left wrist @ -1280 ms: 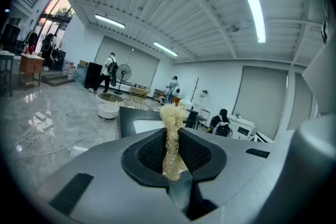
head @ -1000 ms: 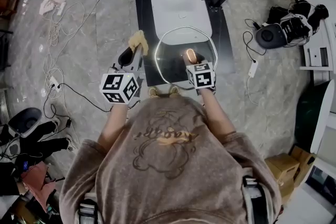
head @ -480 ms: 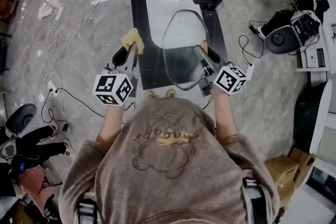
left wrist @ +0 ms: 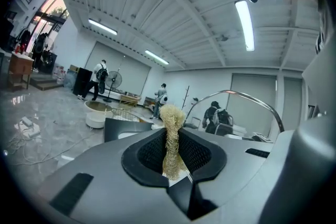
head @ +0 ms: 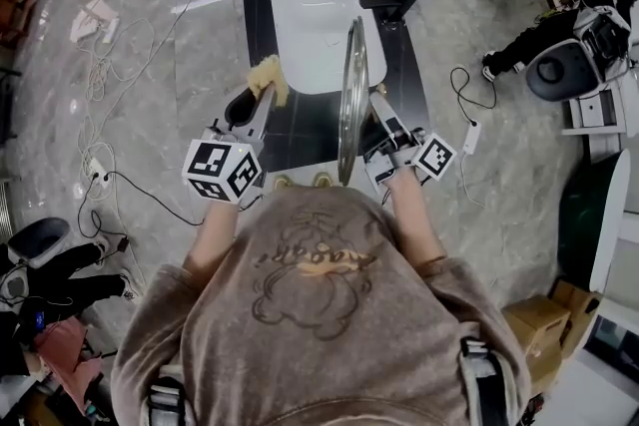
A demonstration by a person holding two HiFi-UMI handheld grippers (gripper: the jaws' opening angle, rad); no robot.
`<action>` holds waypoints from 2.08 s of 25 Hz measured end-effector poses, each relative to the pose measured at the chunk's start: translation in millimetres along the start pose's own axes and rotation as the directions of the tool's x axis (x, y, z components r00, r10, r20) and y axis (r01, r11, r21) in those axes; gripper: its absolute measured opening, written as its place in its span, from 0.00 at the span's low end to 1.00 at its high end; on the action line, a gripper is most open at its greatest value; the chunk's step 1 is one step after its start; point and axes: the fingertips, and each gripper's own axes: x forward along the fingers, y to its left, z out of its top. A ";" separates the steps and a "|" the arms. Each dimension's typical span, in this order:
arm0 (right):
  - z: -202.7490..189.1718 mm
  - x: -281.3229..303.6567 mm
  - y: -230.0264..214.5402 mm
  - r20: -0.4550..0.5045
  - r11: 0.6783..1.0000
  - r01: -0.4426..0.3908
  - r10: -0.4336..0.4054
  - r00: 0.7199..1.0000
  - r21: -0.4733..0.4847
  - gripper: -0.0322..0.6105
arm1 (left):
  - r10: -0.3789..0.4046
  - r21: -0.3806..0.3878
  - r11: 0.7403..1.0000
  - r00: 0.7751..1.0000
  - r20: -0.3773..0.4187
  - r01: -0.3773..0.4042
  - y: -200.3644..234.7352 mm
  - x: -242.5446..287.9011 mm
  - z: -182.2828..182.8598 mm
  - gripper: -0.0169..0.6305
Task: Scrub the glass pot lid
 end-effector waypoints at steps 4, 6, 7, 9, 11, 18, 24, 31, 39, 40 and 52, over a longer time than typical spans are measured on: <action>-1.2 0.1 -2.9 -0.001 1.000 -0.006 0.006 1.000 0.019 0.32 | -0.102 -0.004 0.995 0.995 0.000 0.102 -24.1 4.6 9.2 0.13; -0.9 0.6 -2.8 -0.003 1.000 -0.011 0.011 1.000 0.024 0.32 | -0.179 0.003 0.984 0.984 -0.007 0.179 -44.3 9.0 15.3 0.13; -0.6 0.9 -2.6 0.000 0.999 -0.016 0.016 1.000 0.032 0.32 | -0.217 0.008 0.976 0.976 -0.012 0.218 -54.7 11.4 18.3 0.13; 0.7 1.9 -1.5 0.012 0.998 -0.029 0.028 1.000 0.053 0.32 | -0.285 0.012 0.958 0.958 -0.019 0.285 -74.0 16.4 23.5 0.13; 2.5 3.2 0.3 0.024 0.996 -0.045 0.043 0.999 0.072 0.32 | -0.337 0.007 0.941 0.941 -0.024 0.338 -90.3 20.8 26.7 0.13; 0.2 8.0 7.9 0.013 0.994 -0.067 0.066 0.998 0.089 0.32 | -0.474 -0.023 0.880 0.880 -0.027 0.474 -138.0 27.6 29.6 0.13; -0.8 9.1 12.8 0.016 0.990 -0.083 0.082 0.997 0.114 0.32 | -0.476 -0.025 0.879 0.879 -0.020 0.476 -143.2 39.5 32.6 0.13; -8.1 11.3 19.7 -0.015 0.987 -0.111 0.114 0.993 0.119 0.32 | -0.428 -0.011 0.904 0.904 -0.017 0.428 -126.2 61.3 36.2 0.13; -21.3 11.9 29.8 -0.053 0.984 -0.132 0.139 0.989 0.122 0.32 | -0.358 0.008 0.934 0.933 -0.029 0.358 -98.4 86.1 35.1 0.13; -22.8 12.1 30.5 -0.056 0.983 -0.134 0.142 0.988 0.124 0.32 | -0.350 0.004 0.937 0.936 -0.031 0.350 -94.5 89.7 33.6 0.13; -35.4 10.2 40.2 -0.074 0.978 -0.156 0.167 0.983 0.136 0.32 | -0.254 -0.005 0.967 0.960 -0.120 0.256 -53.7 117.1 -8.2 0.13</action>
